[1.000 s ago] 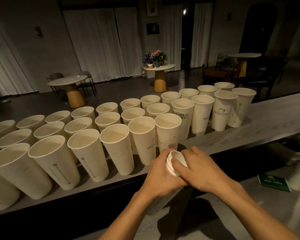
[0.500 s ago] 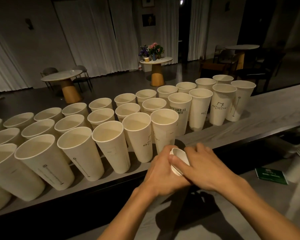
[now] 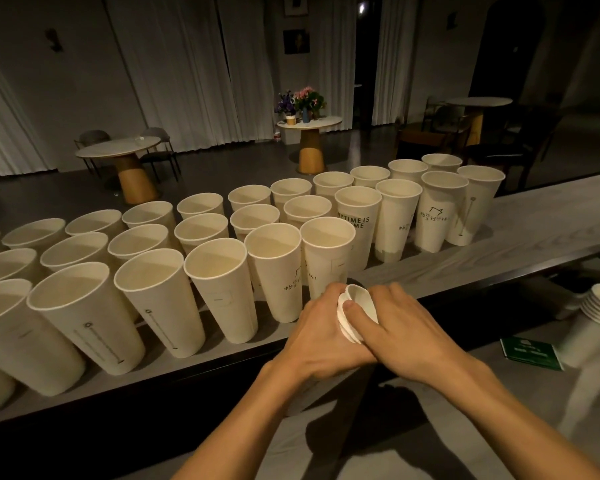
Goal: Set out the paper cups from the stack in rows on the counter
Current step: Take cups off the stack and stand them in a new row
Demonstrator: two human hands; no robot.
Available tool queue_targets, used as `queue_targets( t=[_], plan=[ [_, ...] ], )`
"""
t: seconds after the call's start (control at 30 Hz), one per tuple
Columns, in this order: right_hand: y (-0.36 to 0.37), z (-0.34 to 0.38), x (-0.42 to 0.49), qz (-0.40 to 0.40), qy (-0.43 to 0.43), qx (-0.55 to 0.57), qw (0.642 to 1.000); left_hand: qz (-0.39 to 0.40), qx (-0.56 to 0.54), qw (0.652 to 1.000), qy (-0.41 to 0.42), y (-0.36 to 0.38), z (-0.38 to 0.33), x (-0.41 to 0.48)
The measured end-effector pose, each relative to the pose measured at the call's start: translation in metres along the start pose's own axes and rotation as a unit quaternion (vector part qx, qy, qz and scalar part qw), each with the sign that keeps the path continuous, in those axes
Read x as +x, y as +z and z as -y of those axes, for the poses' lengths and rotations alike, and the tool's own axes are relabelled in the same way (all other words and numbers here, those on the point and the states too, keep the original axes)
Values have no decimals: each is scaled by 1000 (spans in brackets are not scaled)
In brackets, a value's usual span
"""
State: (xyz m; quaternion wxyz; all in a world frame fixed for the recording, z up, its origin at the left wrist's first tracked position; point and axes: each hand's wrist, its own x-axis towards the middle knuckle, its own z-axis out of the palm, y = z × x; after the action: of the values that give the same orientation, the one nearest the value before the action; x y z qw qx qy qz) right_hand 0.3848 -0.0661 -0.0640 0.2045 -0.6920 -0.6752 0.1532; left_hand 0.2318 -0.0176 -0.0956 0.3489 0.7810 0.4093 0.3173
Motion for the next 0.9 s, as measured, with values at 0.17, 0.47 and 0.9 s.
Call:
queue_targets(
  t=[0.17, 0.47, 0.9],
  plan=[
    [-37, -35, 14, -88, -70, 109, 988, 60, -64, 995, -45, -8, 14, -6],
    [-9, -36, 6, -31, -17, 583, 812, 72, -112, 990, -38, 2, 9, 6],
    [3, -74, 100, -147, 0, 358, 922, 109, -19, 989, -97, 3, 36, 9]
  ],
)
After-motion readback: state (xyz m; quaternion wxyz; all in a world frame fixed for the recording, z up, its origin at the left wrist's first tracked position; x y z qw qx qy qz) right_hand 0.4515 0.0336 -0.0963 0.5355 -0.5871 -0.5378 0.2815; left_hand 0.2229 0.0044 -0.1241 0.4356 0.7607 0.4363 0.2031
